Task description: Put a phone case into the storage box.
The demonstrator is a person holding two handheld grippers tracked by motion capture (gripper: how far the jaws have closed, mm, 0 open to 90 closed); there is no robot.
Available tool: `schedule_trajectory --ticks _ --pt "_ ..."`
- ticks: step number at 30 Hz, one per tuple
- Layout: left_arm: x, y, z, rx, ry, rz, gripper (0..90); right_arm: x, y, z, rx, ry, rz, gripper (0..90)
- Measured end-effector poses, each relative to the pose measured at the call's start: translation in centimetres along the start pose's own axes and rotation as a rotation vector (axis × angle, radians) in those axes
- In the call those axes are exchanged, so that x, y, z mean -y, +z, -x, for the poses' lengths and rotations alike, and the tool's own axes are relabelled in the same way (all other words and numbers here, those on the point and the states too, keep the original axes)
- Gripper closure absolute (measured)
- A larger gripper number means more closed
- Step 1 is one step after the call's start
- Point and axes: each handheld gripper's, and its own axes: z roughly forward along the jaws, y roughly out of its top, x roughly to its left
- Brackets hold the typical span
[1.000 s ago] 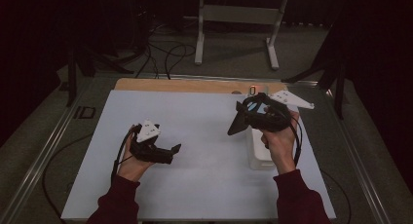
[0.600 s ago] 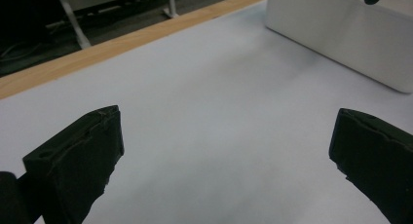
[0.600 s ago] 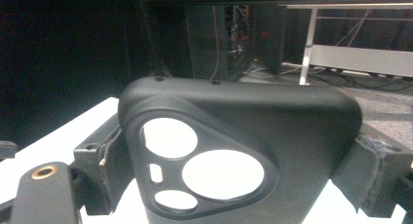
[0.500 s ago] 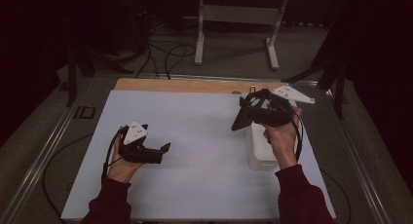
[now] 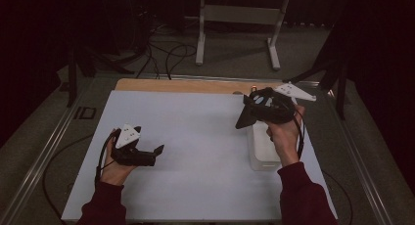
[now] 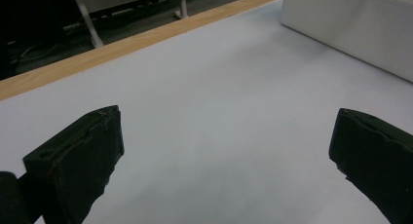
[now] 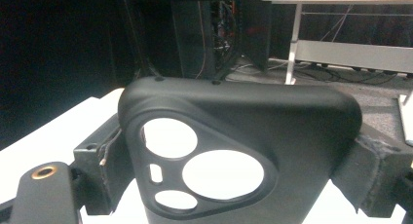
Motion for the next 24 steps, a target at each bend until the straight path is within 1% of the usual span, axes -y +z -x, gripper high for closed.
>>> schedule_trajectory --ticks 5,7,9,11,14,17,24 --pt "0.2 -0.4 -0.4 -0.012 -0.008 0.008 0.0 -0.2 0.1 0.2 0.013 0.0 -0.002 13.5" --pt "0.3 -0.6 -0.5 -0.014 -0.012 0.016 0.0 -0.2 0.1 0.5 0.02 0.008 0.002 13.5" --pt "0.5 -0.9 -0.6 -0.024 -0.006 0.027 0.0 -0.3 0.1 0.7 0.027 0.008 0.001 13.5" --pt "0.6 -1.1 -0.7 -0.023 -0.007 0.04 0.0 -0.4 0.1 0.9 0.036 0.011 0.002 13.6" --pt "0.9 -1.3 -0.9 -0.027 -0.013 0.041 0.0 -0.5 0.1 1.1 0.045 0.017 0.003 13.6" --pt "1.2 -1.7 -1.2 -0.03 -0.022 0.048 0.0 -0.5 0.0 1.3 0.047 0.012 0.0 13.6" --pt "2.0 -2.4 -1.7 -0.053 -0.026 0.048 0.0 -0.6 0.2 1.8 0.068 0.013 -0.006 13.6"
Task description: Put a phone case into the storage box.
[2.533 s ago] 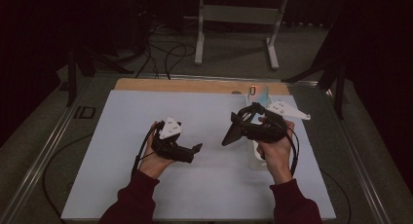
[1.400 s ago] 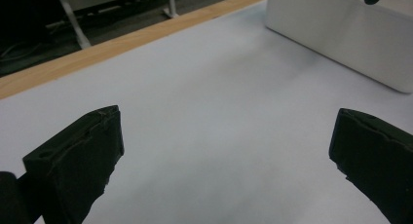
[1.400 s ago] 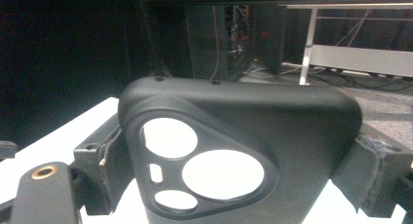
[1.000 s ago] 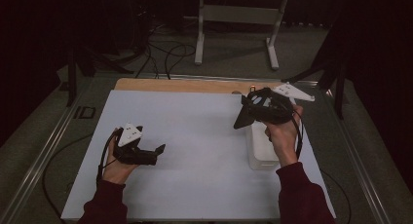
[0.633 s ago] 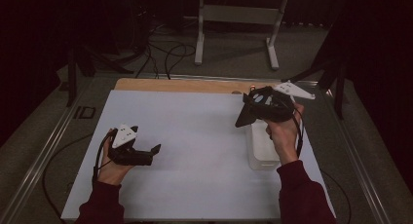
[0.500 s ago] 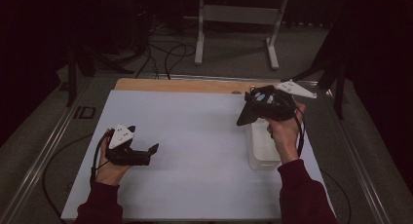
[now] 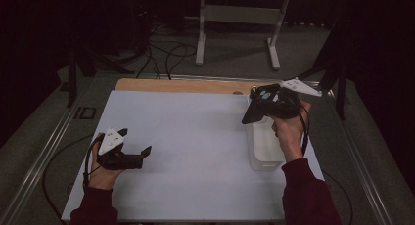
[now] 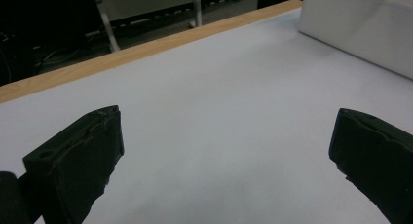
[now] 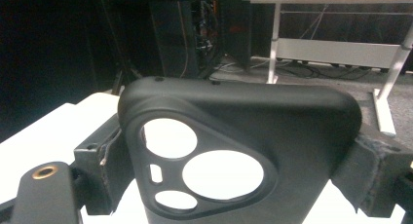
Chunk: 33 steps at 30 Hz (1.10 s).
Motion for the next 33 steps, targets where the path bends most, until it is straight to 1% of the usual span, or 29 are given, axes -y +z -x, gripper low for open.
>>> schedule_trajectory --ticks 4,9,16,20,25,30,32,33 --pt "0.5 -0.4 -0.3 -0.012 -0.012 0.002 0.0 0.1 0.2 0.3 0.015 0.004 -0.004 13.6" --pt "1.2 -0.6 -0.4 -0.022 -0.008 -0.004 0.0 0.2 0.4 0.6 0.031 0.008 -0.01 13.7" --pt "2.1 -1.0 -0.7 -0.035 -0.025 -0.003 0.0 0.0 0.6 1.0 0.059 0.0 -0.014 13.7" --pt "2.7 -1.0 -0.9 -0.038 -0.027 -0.008 0.0 -0.2 0.6 1.4 0.077 0.003 -0.016 13.7" --pt "3.0 -1.0 -1.0 -0.043 -0.03 -0.01 0.0 -0.4 0.8 1.7 0.093 0.0 -0.016 13.7" --pt "3.0 -1.0 -1.0 -0.051 -0.03 -0.001 0.0 -0.6 1.1 2.1 0.118 0.004 -0.014 13.7" --pt "3.0 -1.1 -1.1 -0.054 -0.027 -0.001 0.0 -0.6 1.1 2.2 0.121 0.004 -0.015 13.7" --pt "3.1 -1.0 -1.0 -0.056 -0.026 -0.002 0.0 -0.6 1.3 2.4 0.131 0.008 -0.018 13.7"
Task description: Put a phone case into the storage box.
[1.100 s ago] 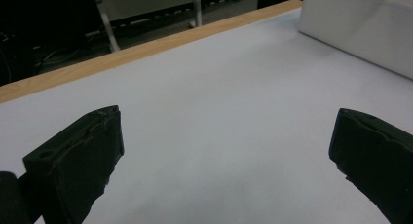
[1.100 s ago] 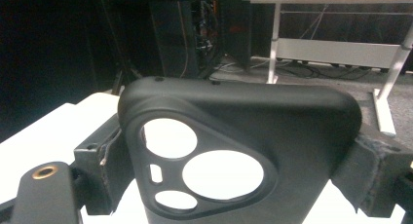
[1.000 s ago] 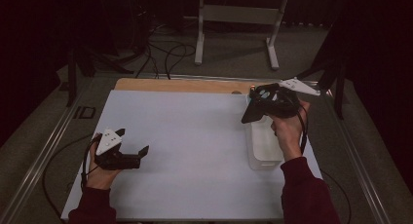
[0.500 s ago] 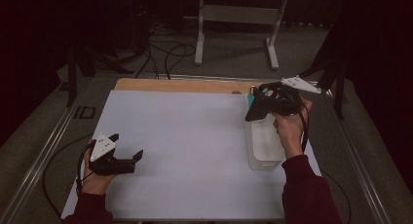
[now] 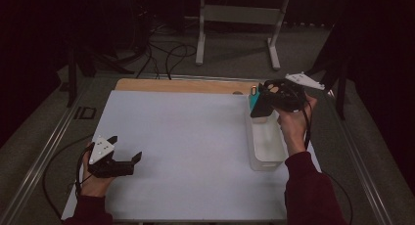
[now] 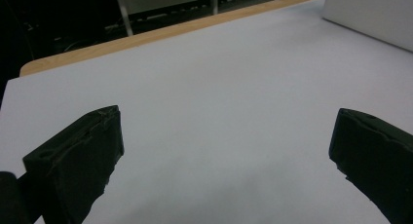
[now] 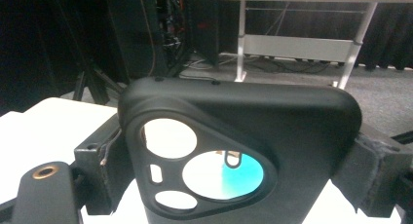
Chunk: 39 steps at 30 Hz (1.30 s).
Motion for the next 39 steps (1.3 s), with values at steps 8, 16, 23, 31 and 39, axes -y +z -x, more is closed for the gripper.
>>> schedule_trajectory --ticks 8,16,23,31,39 --pt "0.3 0.3 0.2 -0.005 0.005 -0.005 0.0 0.2 1.0 0.5 0.037 0.001 -0.014 13.7" --pt "0.3 0.5 0.4 -0.004 0.007 -0.008 0.0 0.6 2.1 0.7 0.083 0.001 -0.034 13.7" --pt "0.3 0.6 0.5 0.002 0.007 -0.012 0.0 1.4 4.1 0.8 0.114 -0.005 -0.086 13.6" --pt "0.3 0.5 0.5 0.008 0.002 -0.002 0.0 2.6 6.3 0.7 0.134 -0.001 -0.152 13.3" --pt "0.1 0.3 0.2 0.024 -0.021 0.017 0.0 3.6 7.7 0.4 0.159 0.0 -0.197 12.9"
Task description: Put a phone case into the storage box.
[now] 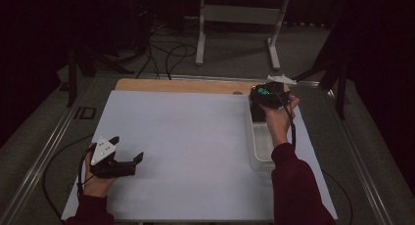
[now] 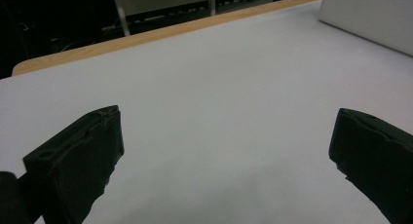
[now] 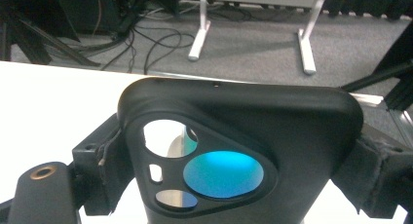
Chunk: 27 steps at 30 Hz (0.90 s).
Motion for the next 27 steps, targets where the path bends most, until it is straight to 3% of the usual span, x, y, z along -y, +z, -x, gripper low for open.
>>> schedule_trajectory --ticks 2,7,8,14,17,27 --pt "-0.2 0.0 0.0 0.007 -0.003 0.01 0.0 0.4 1.2 -0.2 0.032 0.01 -0.045 12.6" --pt "-0.2 0.0 0.0 0.01 -0.005 0.013 0.0 0.7 1.9 -0.3 0.048 0.012 -0.064 12.4" --pt "-0.2 -0.1 0.0 0.013 -0.01 0.016 0.0 0.9 2.4 -0.6 0.053 -0.026 -0.078 12.2" --pt "-0.5 -0.2 0.3 0.022 -0.001 0.024 0.0 0.9 2.9 -0.2 0.046 -0.009 -0.076 10.9" --pt "-0.6 -0.2 0.4 0.032 0.0 0.024 0.0 0.8 2.9 0.0 0.078 -0.02 -0.078 8.5" --pt "-0.7 -0.2 0.5 0.031 0.0 0.026 0.0 0.0 1.5 1.1 0.056 0.028 0.005 7.4"
